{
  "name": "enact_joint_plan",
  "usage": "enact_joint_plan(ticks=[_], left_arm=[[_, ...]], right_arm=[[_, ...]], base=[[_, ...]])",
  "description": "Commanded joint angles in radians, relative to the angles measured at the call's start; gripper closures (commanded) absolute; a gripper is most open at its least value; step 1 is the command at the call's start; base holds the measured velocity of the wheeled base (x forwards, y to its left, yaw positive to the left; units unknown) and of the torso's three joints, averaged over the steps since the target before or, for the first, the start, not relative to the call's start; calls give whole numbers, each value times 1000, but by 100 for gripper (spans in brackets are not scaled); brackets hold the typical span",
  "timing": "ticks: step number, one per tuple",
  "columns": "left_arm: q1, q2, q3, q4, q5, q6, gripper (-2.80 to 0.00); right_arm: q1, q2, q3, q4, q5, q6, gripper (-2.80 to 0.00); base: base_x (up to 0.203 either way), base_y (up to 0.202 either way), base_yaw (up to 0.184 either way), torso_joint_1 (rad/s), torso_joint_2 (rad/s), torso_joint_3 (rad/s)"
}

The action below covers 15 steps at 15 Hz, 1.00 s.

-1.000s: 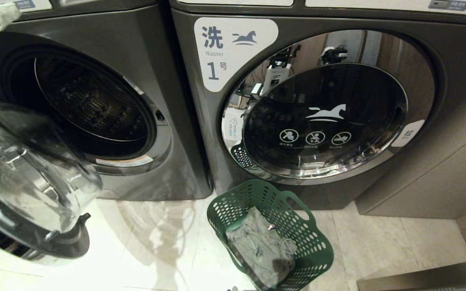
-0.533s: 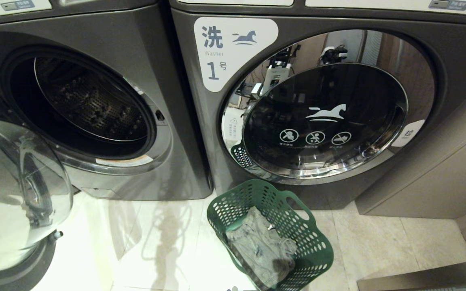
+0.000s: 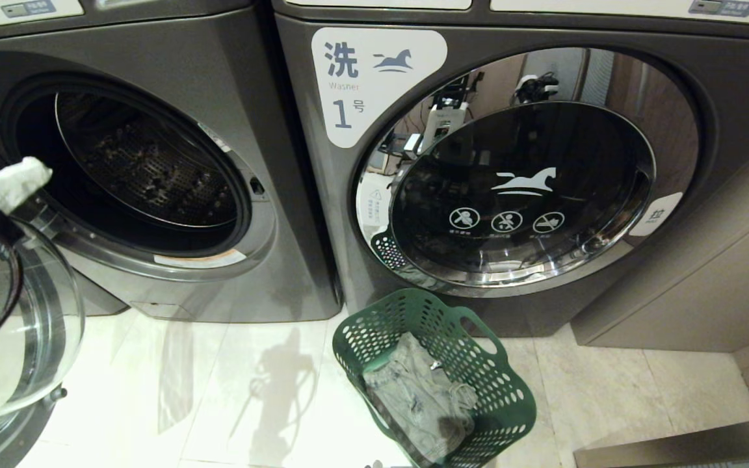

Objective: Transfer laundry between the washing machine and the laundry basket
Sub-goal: Open the lid of the washing machine

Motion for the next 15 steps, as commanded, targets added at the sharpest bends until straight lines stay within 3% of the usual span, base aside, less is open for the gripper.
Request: enact_joint_plan(ticks=[1, 5, 7, 8, 10, 11, 13, 15], left_arm=[[-29, -147, 147, -2, -3, 23, 0], [-43, -327, 552, -40, -11, 140, 0], [-49, -352, 596, -12, -62, 181, 0], [-51, -353, 594, 62, -126, 218, 0], [-40, -348, 593, 133, -156, 328, 0], [-18, -331, 593, 132, -135, 357, 0], [24, -251, 591, 103, 59, 408, 0], [36, -127, 547, 10, 193, 426, 0]], right_arm=[[0, 0, 0, -1, 1, 0, 0], [0, 0, 1, 0, 0, 0, 0], [-1, 0, 0, 0, 1, 0, 0], [0, 0, 0, 0, 0, 0, 0], [0, 0, 1, 0, 2, 0, 0], [-1, 0, 1, 0, 1, -1, 0], [0, 0, -1, 0, 0, 0, 0], [-1, 0, 1, 0, 1, 0, 0]], base=[[0, 0, 0, 0, 0, 0], [0, 0, 0, 0, 0, 0], [0, 0, 0, 0, 0, 0], [0, 0, 0, 0, 0, 0], [0, 0, 0, 0, 0, 0], [0, 0, 0, 0, 0, 0], [0, 0, 0, 0, 0, 0], [0, 0, 0, 0, 0, 0]])
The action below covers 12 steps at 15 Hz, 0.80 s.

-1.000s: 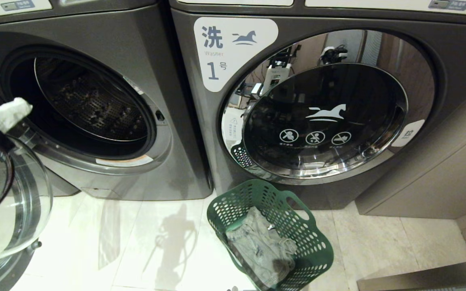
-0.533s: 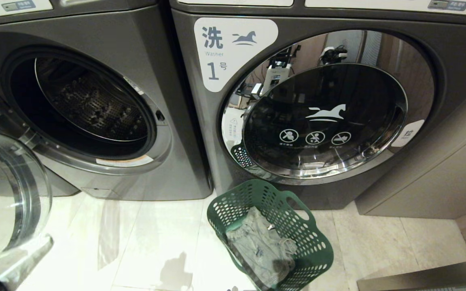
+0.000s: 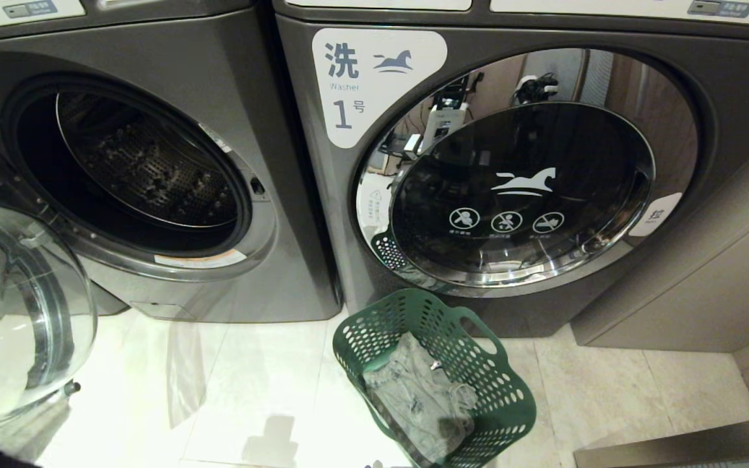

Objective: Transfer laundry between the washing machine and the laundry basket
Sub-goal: Open the lid of the washing machine

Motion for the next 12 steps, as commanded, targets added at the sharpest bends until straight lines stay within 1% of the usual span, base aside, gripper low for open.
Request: enact_joint_plan(ticks=[1, 2, 3, 5, 7, 8, 9, 10, 11, 12], left_arm=[[11, 144, -79, -31, 119, 5, 0], [14, 208, -134, -33, 177, 6, 0], [16, 279, -183, -35, 216, 7, 0], [18, 421, -259, -41, 251, 5, 0], [20, 562, -324, -70, 287, 3, 0], [21, 624, -356, -100, 345, 3, 0], [22, 672, -387, -142, 441, 2, 0], [31, 713, -417, -187, 523, 2, 0], [61, 741, -434, -213, 550, 5, 0], [79, 763, -445, -227, 557, 6, 0]], right_arm=[[0, 0, 0, 0, 2, -1, 0], [0, 0, 0, 0, 0, -1, 0], [0, 0, 0, 0, 0, 0, 0], [-1, 0, -1, 0, 2, -1, 0], [0, 0, 0, 0, 1, 0, 0], [0, 0, -1, 0, 1, 0, 0], [-1, 0, 0, 0, 0, 0, 0], [-1, 0, 0, 0, 0, 0, 0], [-1, 0, 0, 0, 1, 0, 0], [0, 1, 0, 0, 0, 0, 0]], base=[[0, 0, 0, 0, 0, 0], [0, 0, 0, 0, 0, 0], [0, 0, 0, 0, 0, 0], [0, 0, 0, 0, 0, 0], [0, 0, 0, 0, 0, 0], [0, 0, 0, 0, 0, 0], [0, 0, 0, 0, 0, 0], [0, 0, 0, 0, 0, 0], [0, 0, 0, 0, 0, 0], [0, 0, 0, 0, 0, 0]])
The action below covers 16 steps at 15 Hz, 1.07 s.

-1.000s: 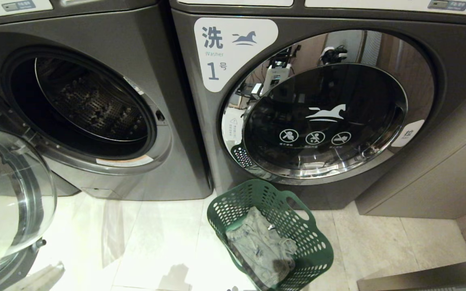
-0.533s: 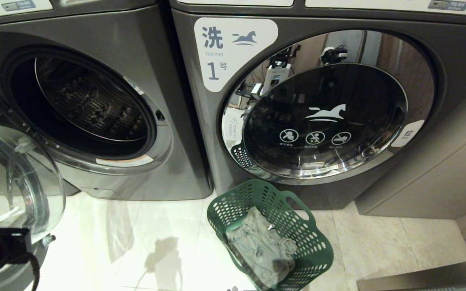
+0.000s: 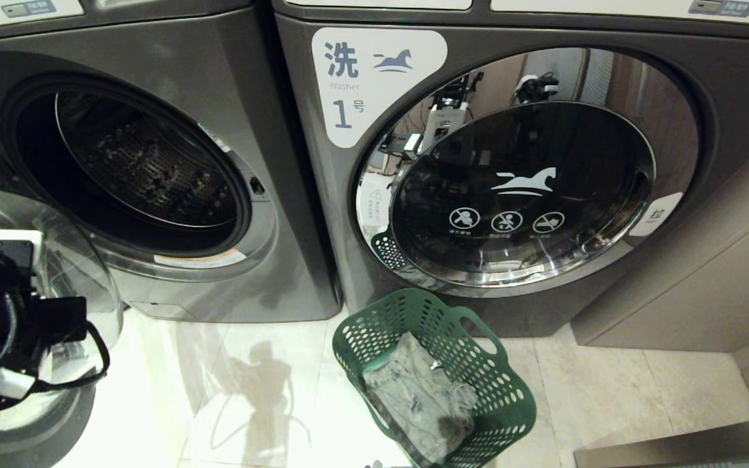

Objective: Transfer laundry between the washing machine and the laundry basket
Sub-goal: Open the lid of the washing machine

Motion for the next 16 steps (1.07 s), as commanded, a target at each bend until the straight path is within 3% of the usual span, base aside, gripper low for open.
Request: enact_joint_plan(ticks=[1, 5, 7, 13, 16], left_arm=[[28, 92, -19, -14, 10, 0, 0], [87, 195, -47, -184, -5, 12, 0], [129, 202, -60, -196, -13, 52, 0], [285, 192, -121, -200, -23, 70, 0], [304, 188, -124, -202, -23, 87, 0]], right_arm=[[1, 0, 0, 0, 0, 0, 0], [1, 0, -1, 0, 1, -1, 0], [1, 0, 0, 0, 0, 0, 0], [1, 0, 0, 0, 2, 0, 0], [1, 1, 0, 0, 0, -1, 0]], base=[[0, 0, 0, 0, 0, 0], [0, 0, 0, 0, 0, 0], [0, 0, 0, 0, 0, 0], [0, 0, 0, 0, 0, 0], [0, 0, 0, 0, 0, 0]])
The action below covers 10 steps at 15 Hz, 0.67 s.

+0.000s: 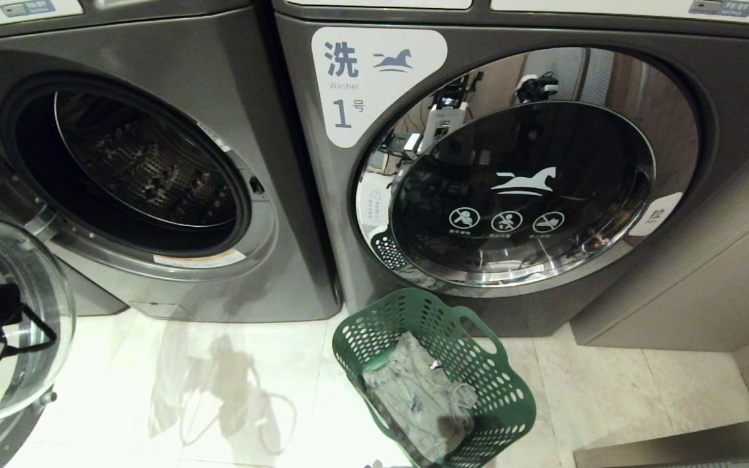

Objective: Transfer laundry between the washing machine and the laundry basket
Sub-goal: Open the lid of the washing machine

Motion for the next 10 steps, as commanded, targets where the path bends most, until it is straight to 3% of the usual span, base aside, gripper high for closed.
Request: enact_joint_plan(ticks=[1, 4, 6, 10], left_arm=[[4, -1, -1, -9, 3, 3, 0], [6, 11, 20, -88, 6, 6, 0], [32, 23, 19, -140, 8, 44, 0], [72, -9, 39, -137, 3, 65, 0]], right_arm=[[0, 0, 0, 0, 1, -2, 0], [0, 0, 0, 0, 0, 0, 0], [0, 0, 0, 0, 0, 0, 0], [-1, 0, 0, 0, 1, -1, 0]], base=[[0, 0, 0, 0, 0, 0], [0, 0, 0, 0, 0, 0], [0, 0, 0, 0, 0, 0], [0, 0, 0, 0, 0, 0]])
